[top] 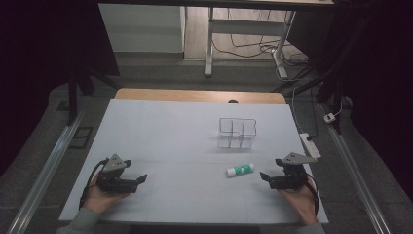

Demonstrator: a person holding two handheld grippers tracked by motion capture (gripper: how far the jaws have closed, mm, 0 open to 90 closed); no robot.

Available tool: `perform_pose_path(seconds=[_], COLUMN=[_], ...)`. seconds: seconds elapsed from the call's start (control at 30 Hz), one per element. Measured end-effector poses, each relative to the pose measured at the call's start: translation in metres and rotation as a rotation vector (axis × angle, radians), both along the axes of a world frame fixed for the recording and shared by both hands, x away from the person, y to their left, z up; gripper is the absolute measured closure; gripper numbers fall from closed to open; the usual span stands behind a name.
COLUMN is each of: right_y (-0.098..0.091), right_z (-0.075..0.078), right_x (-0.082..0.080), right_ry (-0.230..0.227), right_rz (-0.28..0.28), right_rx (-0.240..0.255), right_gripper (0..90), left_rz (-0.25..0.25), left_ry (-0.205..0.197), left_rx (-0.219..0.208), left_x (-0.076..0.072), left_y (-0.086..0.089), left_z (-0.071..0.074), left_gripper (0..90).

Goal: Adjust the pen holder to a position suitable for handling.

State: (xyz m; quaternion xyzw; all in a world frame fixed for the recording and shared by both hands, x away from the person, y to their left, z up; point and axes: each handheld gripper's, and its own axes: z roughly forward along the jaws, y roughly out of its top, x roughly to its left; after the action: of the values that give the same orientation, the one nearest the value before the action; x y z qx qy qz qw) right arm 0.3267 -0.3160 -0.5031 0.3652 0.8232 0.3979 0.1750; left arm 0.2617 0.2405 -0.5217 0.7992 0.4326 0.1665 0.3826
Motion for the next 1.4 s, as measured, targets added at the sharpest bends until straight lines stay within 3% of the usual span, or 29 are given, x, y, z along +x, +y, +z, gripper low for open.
perform_pose_path(seconds=[0.3, 0.6, 0.93, 1.4], right_y=[-0.003, 0.001, 0.001, 0.004], right_z=[0.001, 0.000, -0.001, 0.003], right_x=[-0.001, 0.004, 0.009, 0.012], right_ry=[0.001, -0.006, 0.015, 0.030], right_rz=[-0.007, 0.003, -0.018, -0.003], right_rx=[0.012, -0.006, -0.005, -0.009], right_gripper=[14.0, 14.6, 15.4, 16.0], left_rz=[0.003, -0.004, 0.005, -0.014], left_ry=[0.002, 0.008, 0.009, 0.001], left_rx=[-0.016, -0.031, -0.051, -0.034], left_x=[-0.001, 0.001, 0.005, 0.008], left_y=[0.000, 0.003, 0.006, 0.006], left_z=[0.002, 0.001, 0.000, -0.003], left_gripper=[15.7, 16.3, 16.3, 16.6])
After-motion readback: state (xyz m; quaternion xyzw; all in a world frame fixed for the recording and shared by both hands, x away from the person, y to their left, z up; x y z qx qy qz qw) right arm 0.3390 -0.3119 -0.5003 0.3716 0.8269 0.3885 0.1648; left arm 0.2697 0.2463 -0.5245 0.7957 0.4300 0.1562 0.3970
